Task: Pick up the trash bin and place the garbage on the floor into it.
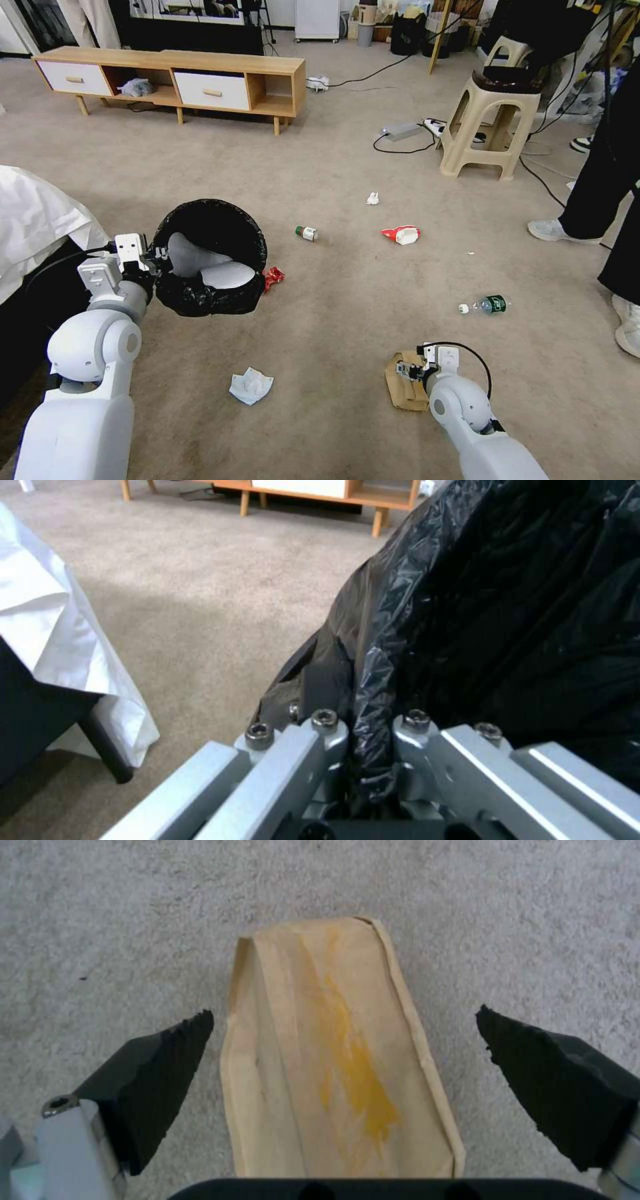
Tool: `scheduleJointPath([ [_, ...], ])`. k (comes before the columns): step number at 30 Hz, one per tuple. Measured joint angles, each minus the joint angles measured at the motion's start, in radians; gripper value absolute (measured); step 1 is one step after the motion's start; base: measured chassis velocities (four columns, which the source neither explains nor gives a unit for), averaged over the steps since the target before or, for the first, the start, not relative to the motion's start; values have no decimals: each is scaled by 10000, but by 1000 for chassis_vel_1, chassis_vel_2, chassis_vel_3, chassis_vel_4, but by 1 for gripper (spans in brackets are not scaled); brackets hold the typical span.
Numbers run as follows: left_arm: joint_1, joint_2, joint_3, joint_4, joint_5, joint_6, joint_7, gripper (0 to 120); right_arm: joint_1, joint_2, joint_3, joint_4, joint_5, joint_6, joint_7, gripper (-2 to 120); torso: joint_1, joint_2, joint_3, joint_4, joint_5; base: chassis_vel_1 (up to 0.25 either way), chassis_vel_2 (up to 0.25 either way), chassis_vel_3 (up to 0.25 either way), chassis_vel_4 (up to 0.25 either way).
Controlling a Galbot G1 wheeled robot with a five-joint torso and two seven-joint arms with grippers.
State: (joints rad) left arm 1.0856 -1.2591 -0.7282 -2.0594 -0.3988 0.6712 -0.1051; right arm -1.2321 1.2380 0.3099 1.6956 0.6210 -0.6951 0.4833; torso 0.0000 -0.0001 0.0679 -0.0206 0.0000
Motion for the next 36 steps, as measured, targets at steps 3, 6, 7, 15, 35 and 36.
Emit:
scheduleJointPath([
  [3,-9,3,1,1,1,-4,5,0,-14,-3,21,-108,-19,82,-62,100,0,0,0,0,0,0,0,0,0],
  [6,-10,8,1,1,1,-5,7,0,-15,-3,38,-222,-19,175,-96,100,0,0,0,0,0,0,0,0,0],
  [7,-6,10,1,0,4,-8,8,0,-14,6,39,-296,-22,209,-110,100,0,0,0,0,0,0,0,0,0],
  [15,4,13,14,-1,21,-13,14,0,-9,90,4,-638,-33,342,-221,100,0,2,0,0,0,0,0,0,0],
  [35,-31,-20,45,66,67,-18,13,0,-40,245,-324,-1092,-94,461,-343,59,0,2,0,0,0,0,0,0,0],
  [36,-31,-20,46,66,70,-21,16,0,-36,250,-335,-1092,-99,473,-346,54,0,2,0,0,0,0,0,0,0],
])
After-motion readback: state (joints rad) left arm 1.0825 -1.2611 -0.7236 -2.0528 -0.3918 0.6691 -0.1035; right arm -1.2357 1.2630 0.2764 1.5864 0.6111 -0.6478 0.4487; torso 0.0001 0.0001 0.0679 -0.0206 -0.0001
